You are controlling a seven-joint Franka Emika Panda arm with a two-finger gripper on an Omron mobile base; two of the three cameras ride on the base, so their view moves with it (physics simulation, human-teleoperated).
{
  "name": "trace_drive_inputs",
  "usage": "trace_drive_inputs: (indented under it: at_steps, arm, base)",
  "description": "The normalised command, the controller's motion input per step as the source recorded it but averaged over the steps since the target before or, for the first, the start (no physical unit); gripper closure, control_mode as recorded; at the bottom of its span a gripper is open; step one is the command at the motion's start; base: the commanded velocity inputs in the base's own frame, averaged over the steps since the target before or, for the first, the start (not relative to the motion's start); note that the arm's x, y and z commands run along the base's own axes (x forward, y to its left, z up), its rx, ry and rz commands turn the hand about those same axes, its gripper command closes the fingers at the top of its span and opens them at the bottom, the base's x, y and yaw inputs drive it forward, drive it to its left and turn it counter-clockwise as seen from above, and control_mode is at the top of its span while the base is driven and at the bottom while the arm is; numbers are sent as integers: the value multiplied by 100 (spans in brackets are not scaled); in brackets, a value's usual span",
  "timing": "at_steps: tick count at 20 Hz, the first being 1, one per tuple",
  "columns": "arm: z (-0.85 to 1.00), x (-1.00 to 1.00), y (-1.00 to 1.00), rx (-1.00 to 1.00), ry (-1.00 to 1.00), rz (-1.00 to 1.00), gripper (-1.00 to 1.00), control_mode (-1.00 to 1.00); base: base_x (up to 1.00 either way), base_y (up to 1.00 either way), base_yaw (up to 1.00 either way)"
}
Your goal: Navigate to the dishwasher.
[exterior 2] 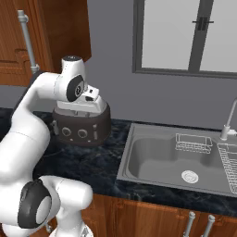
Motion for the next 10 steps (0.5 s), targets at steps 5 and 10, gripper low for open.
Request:
trace_drive_inputs:
  at_steps: [5, 10]
  arm:
    - [0, -53, 0, 0, 0, -3, -100, -100]
    - [-3, -100, -7, 0, -5, -8, -100, -100]
  base:
    - [0, 0, 0]
    - [0, 0, 0]
